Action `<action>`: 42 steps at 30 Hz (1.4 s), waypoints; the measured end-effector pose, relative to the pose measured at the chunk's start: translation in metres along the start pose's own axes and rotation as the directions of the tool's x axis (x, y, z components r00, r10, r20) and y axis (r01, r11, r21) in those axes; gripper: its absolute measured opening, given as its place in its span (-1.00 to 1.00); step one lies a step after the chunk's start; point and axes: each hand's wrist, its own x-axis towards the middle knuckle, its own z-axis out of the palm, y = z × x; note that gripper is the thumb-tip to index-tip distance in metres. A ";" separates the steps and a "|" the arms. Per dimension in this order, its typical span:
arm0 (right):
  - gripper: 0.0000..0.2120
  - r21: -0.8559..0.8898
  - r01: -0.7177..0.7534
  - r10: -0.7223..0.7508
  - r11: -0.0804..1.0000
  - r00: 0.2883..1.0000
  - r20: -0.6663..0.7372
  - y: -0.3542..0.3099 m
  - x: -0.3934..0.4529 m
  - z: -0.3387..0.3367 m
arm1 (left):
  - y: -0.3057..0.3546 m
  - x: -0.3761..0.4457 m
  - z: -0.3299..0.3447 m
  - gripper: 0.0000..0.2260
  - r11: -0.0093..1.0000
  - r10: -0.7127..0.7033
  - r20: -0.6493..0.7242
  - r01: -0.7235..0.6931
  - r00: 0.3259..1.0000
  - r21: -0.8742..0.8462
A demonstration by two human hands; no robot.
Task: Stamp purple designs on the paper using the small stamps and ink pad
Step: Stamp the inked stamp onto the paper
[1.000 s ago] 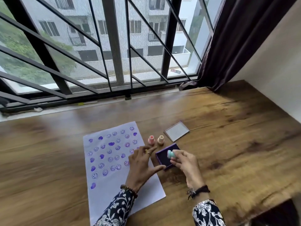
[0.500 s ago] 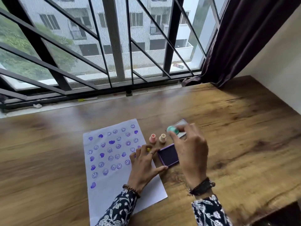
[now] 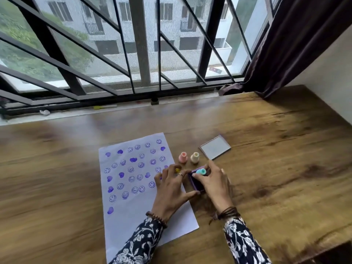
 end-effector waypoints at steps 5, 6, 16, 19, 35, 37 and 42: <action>-0.75 0.027 0.013 -0.013 1.000 1.000 -0.007 -0.003 -0.004 -0.002 | 0.001 -0.001 -0.006 -0.38 0.999 0.017 0.032 -0.018 0.999 0.039; -0.77 0.058 0.029 -0.027 0.998 0.999 -0.031 -0.003 -0.008 -0.002 | 0.000 -0.003 -0.008 -0.35 0.999 0.022 0.033 -0.024 0.999 0.047; -0.73 0.650 -0.753 -0.144 0.103 0.635 0.759 -0.046 -0.072 0.009 | -0.087 -0.074 -0.077 -0.38 0.997 -0.076 -0.169 0.074 0.983 -0.020; -0.70 0.577 -0.817 -0.203 -0.012 0.567 0.798 -0.058 -0.081 0.024 | -0.120 -0.094 -0.098 -0.33 0.987 -0.155 -0.120 0.159 0.981 0.025; -0.85 0.094 0.479 -0.467 0.873 0.875 -0.125 -0.126 -0.126 0.058 | -0.152 -0.120 -0.108 -0.29 0.976 -0.203 0.153 0.188 0.967 0.112; -0.86 0.033 0.492 -0.487 0.870 0.867 -0.103 -0.128 -0.127 0.069 | -0.154 -0.120 -0.107 -0.29 0.978 -0.200 0.147 0.188 0.969 0.089; -0.84 0.023 0.409 -0.409 0.912 0.904 0.126 -0.109 -0.130 0.112 | -0.157 -0.121 -0.103 -0.29 0.981 -0.192 0.106 0.187 0.976 0.055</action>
